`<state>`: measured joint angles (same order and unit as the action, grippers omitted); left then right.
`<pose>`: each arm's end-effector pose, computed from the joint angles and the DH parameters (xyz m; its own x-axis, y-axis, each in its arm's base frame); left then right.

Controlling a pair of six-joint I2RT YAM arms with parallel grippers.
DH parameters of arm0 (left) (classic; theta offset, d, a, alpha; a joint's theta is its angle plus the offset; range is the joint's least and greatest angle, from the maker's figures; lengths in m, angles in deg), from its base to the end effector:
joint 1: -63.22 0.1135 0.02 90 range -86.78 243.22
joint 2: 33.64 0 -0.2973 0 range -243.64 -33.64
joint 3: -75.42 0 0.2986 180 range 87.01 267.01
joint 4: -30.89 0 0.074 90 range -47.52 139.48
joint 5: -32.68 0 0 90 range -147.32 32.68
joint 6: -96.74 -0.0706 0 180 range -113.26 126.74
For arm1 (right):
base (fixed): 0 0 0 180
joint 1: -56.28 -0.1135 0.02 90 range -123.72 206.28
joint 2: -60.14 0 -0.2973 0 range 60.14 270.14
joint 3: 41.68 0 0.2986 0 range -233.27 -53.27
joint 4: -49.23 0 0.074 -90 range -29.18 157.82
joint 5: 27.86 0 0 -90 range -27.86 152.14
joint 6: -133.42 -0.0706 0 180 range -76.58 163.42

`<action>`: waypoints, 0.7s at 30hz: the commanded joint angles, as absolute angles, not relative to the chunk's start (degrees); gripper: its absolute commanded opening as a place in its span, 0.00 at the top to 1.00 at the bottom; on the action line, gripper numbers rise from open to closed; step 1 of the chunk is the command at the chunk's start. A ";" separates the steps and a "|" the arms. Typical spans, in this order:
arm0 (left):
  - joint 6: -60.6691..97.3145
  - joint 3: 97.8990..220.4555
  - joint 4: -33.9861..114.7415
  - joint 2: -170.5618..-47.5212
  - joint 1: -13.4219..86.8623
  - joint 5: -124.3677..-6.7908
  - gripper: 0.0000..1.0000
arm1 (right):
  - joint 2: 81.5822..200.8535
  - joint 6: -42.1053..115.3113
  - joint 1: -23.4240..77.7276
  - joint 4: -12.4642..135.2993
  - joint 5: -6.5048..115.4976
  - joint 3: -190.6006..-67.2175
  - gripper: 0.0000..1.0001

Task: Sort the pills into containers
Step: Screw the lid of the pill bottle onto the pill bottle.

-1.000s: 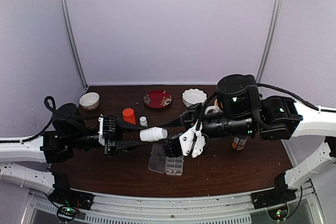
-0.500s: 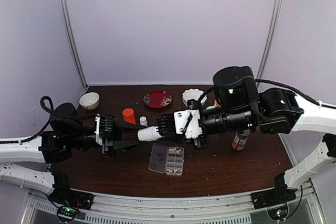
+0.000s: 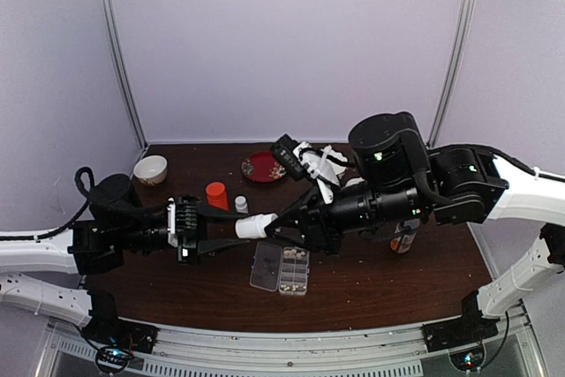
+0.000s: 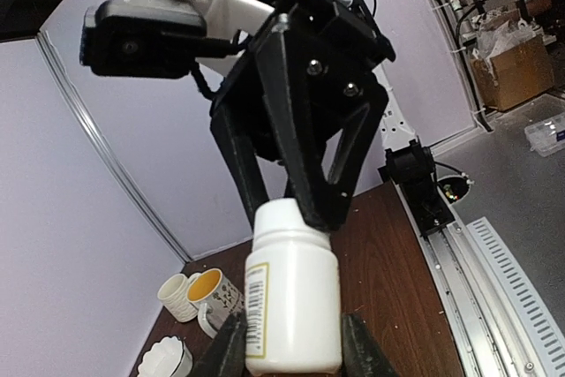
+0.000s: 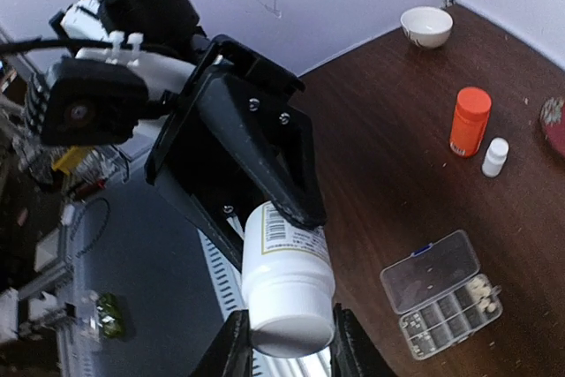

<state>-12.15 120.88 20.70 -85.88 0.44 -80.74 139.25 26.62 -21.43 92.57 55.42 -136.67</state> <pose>0.0999 -0.2556 0.3215 0.3487 -0.0284 -0.9368 0.9349 0.0804 0.3455 0.0726 0.3720 0.4207 -0.3808 -0.3996 -0.8339 -0.9217 0.2355 0.3081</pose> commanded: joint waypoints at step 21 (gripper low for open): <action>-57.76 121.96 22.00 -88.82 0.39 -70.72 1.00 | 139.75 -45.29 -14.43 42.39 34.97 -118.60 0.81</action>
<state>-49.66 120.88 26.60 -86.32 2.07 -69.13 138.48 -35.41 -13.06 63.43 42.50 -118.66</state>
